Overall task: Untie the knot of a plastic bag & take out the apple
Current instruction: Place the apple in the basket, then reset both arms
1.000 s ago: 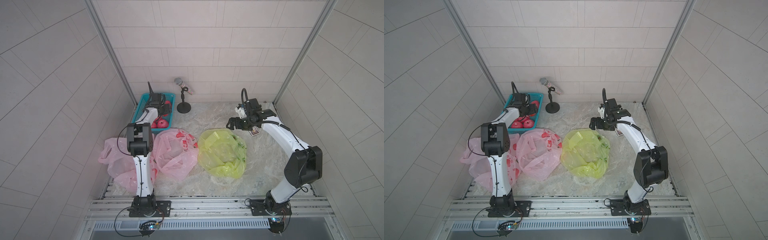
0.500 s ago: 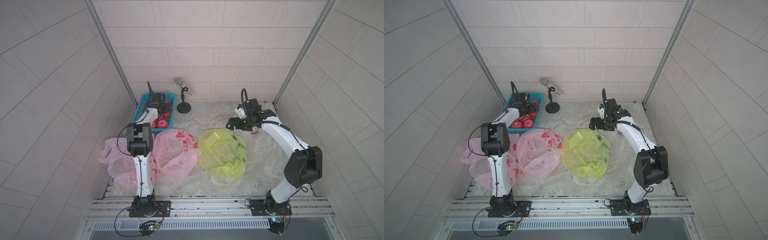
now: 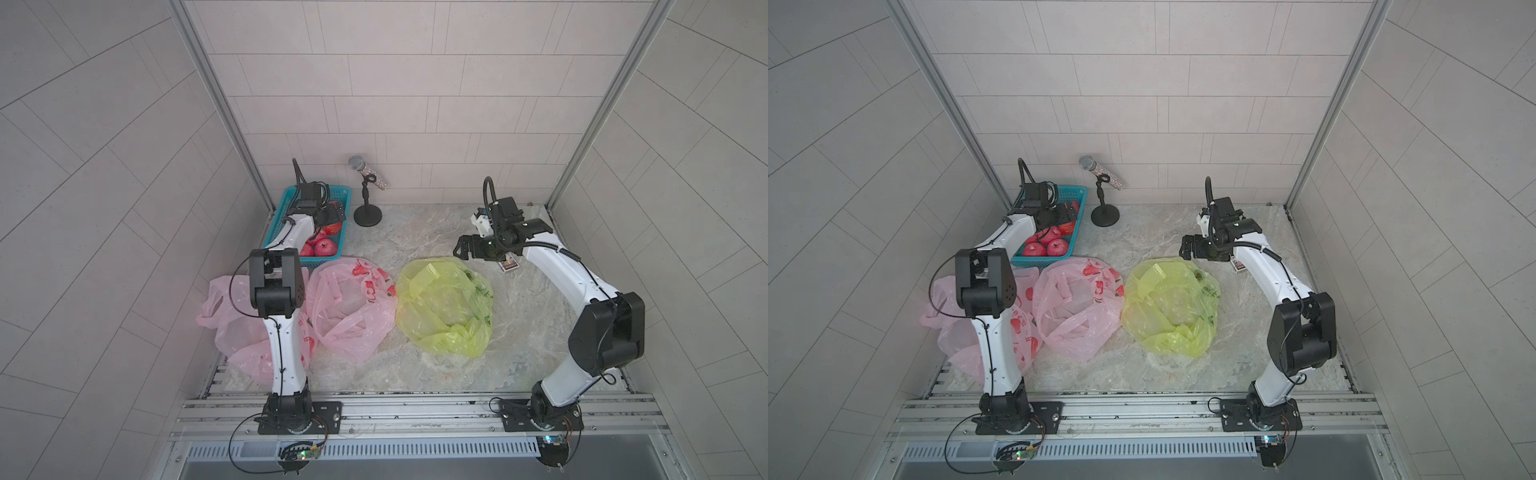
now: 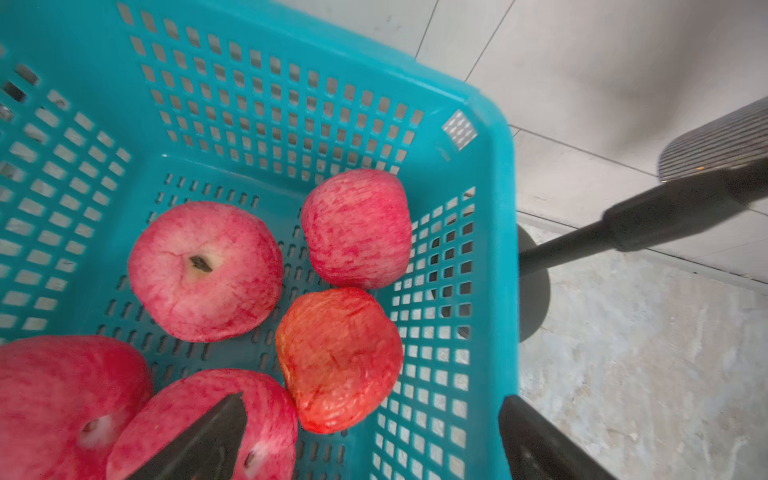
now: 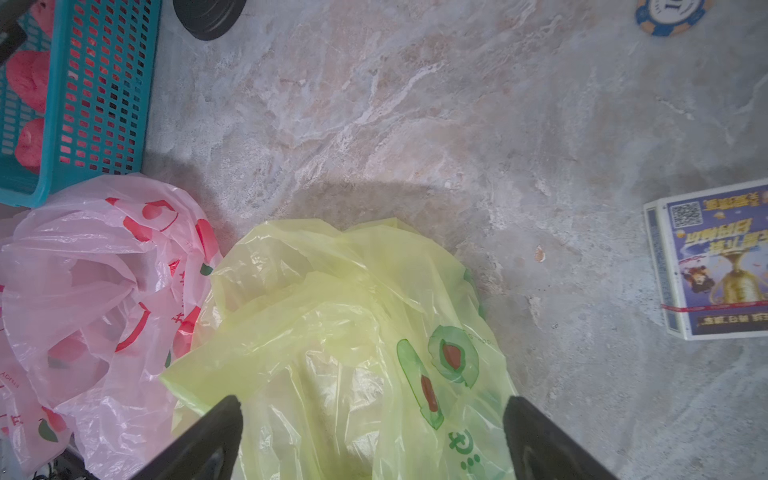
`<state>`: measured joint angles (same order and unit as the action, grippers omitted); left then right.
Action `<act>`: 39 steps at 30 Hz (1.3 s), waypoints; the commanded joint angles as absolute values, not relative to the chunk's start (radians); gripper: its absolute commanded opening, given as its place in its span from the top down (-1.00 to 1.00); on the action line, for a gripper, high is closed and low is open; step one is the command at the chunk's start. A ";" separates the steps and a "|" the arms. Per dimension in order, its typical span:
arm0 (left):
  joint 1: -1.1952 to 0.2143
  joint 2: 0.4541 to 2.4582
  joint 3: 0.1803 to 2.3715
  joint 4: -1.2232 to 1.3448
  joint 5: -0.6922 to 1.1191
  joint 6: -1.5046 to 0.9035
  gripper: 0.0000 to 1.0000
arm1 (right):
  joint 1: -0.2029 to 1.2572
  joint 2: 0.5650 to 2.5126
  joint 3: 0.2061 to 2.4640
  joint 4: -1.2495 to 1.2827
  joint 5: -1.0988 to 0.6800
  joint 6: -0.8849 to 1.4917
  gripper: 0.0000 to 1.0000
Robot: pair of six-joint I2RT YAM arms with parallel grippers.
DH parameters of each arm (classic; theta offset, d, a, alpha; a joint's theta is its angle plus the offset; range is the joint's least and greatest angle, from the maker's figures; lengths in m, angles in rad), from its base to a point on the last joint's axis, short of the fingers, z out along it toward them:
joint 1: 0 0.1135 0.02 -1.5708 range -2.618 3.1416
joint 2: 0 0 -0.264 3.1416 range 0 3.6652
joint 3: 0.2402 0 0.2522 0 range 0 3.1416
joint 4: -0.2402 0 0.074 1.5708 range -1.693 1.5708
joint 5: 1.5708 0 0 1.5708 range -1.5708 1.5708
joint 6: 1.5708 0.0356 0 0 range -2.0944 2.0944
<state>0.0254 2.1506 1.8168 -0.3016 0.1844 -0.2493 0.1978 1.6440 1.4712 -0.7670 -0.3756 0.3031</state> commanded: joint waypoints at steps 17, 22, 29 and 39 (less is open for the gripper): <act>-0.135 1.560 1.365 -0.312 0.163 -0.124 -1.00 | 0.092 1.459 1.235 -0.308 -0.243 0.309 -0.99; -0.175 1.394 1.108 -0.196 0.110 -0.129 -1.00 | 0.086 1.306 0.970 -0.083 -0.078 0.253 -0.99; -0.178 1.255 0.882 -0.116 0.073 -0.163 -1.00 | 0.021 1.240 0.785 -0.032 0.000 0.257 -0.99; -0.178 1.174 0.654 0.076 0.020 -0.135 -1.00 | -0.047 1.304 0.618 0.216 0.105 0.260 -0.99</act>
